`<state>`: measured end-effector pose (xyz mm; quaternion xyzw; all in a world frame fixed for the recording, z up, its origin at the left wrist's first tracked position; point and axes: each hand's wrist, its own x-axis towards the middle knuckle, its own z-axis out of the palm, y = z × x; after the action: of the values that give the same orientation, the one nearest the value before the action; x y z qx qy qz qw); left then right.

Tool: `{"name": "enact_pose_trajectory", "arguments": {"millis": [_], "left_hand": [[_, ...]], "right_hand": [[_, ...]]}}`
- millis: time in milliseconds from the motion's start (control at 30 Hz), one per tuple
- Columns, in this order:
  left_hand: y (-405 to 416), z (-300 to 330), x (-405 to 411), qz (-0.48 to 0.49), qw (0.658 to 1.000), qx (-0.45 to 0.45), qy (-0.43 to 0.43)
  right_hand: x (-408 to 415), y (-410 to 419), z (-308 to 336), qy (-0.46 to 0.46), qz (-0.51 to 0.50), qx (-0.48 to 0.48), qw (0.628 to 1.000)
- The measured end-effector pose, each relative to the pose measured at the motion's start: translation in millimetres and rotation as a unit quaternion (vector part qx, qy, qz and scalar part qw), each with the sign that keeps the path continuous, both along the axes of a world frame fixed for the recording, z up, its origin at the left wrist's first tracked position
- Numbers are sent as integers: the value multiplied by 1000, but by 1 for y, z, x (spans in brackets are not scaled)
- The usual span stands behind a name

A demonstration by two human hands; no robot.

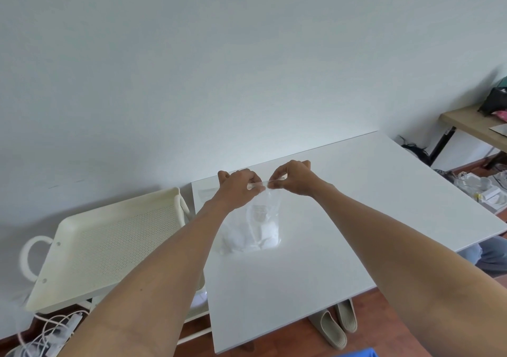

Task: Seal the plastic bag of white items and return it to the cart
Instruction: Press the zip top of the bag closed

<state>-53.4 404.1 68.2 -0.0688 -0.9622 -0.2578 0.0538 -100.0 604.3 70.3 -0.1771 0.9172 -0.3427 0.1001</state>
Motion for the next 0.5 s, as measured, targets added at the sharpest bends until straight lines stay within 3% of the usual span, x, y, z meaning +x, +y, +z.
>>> {"name": "enact_pose_trajectory", "arguments": {"millis": [200,500], "left_hand": [[3,0,-2,-3,999,-32,14],[3,-6,-2,-6,1000,4,2]], "right_hand": [[1,1,3,-14,14,-1,1000],[0,8,-2,-14,0,11,1000]]}}
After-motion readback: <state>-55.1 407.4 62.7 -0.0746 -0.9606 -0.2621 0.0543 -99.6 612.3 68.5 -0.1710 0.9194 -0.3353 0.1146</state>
